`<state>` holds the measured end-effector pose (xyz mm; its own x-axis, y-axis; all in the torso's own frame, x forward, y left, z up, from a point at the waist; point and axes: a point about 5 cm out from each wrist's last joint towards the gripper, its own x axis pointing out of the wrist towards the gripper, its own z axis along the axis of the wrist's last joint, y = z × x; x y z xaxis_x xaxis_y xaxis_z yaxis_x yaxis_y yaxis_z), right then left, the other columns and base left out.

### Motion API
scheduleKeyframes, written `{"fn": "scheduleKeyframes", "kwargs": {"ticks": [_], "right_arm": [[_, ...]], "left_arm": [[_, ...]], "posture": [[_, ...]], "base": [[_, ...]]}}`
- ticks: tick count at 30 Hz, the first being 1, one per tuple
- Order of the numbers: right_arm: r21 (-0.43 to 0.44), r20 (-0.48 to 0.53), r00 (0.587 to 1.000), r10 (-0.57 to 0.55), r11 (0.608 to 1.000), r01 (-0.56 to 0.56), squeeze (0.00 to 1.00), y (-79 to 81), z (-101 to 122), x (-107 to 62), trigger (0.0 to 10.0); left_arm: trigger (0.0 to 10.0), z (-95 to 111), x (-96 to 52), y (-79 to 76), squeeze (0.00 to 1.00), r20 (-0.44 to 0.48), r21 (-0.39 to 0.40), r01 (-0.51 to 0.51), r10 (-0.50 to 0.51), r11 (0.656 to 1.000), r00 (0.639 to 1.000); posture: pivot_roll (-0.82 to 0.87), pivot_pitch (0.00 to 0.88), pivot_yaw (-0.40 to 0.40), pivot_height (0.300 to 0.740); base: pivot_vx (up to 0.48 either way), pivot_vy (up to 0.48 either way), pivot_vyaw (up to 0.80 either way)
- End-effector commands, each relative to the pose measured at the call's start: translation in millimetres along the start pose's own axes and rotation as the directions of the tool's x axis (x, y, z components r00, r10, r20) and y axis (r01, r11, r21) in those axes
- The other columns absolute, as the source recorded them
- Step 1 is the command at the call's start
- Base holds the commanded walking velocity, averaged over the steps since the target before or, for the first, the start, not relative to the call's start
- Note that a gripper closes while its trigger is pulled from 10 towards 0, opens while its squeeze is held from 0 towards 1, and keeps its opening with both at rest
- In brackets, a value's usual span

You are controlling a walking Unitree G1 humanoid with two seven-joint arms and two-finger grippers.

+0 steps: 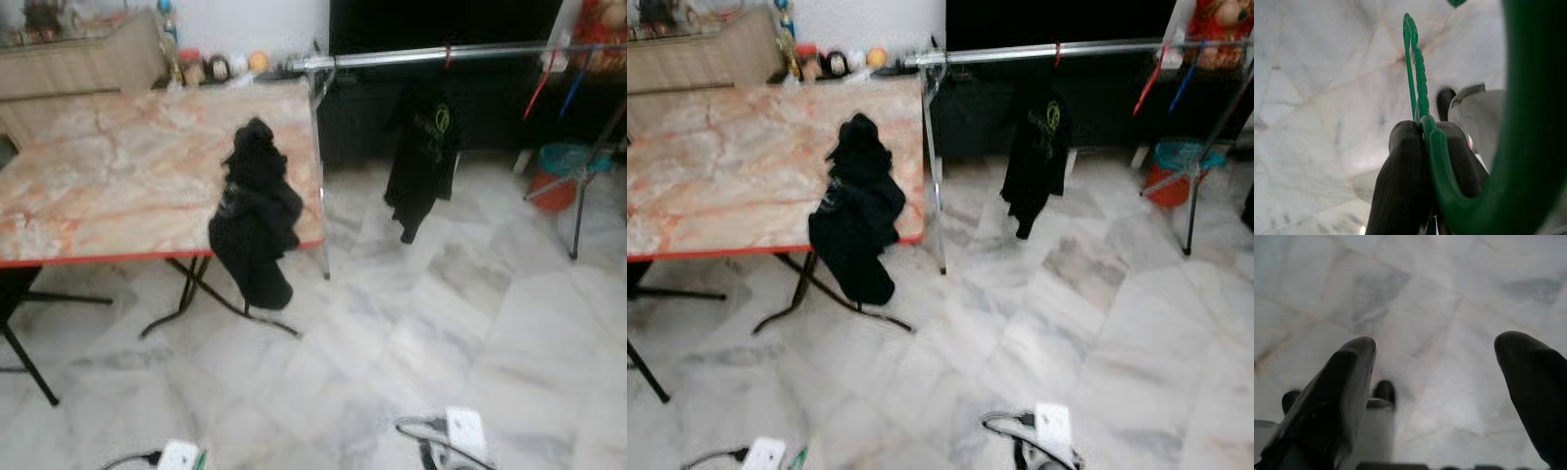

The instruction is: Hang hanger

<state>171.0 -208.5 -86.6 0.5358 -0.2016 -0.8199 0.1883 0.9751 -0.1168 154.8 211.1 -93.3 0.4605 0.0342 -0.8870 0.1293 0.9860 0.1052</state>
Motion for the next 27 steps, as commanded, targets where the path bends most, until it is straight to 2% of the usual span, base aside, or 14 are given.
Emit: {"fn": "scheduleKeyframes", "kwargs": {"ticks": [1,18,27], "right_arm": [[0.012,0.014,1.0,0.015,1.0,-0.015,0.0,7.5,5.7,0.7,10.0],[0.01,0.011,1.0,0.012,1.0,-0.012,0.0,5.5,6.1,0.9,10.0],[0.005,0.009,1.0,0.013,1.0,-0.013,0.0,4.3,5.7,0.9,10.0]], "left_arm": [[10.0,-3.9,-1.5,8.7,0.0,-0.017,0.01,-0.019,0.02,1.0,1.0],[10.0,-3.4,-2.1,12.2,0.0,-0.015,0.011,-0.018,0.018,1.0,1.0],[10.0,7.9,1.1,1.3,0.0,0.001,0.01,-0.005,0.005,1.0,1.0]], "posture": [[0.05,0.0,0.036,0.74],[0.06,0.0,0.032,0.74],[0.06,0.0,0.03,0.74]], "base": [[0.0,-0.304,0.0],[0.0,-0.301,0.0],[0.0,-0.3,0.0]]}}
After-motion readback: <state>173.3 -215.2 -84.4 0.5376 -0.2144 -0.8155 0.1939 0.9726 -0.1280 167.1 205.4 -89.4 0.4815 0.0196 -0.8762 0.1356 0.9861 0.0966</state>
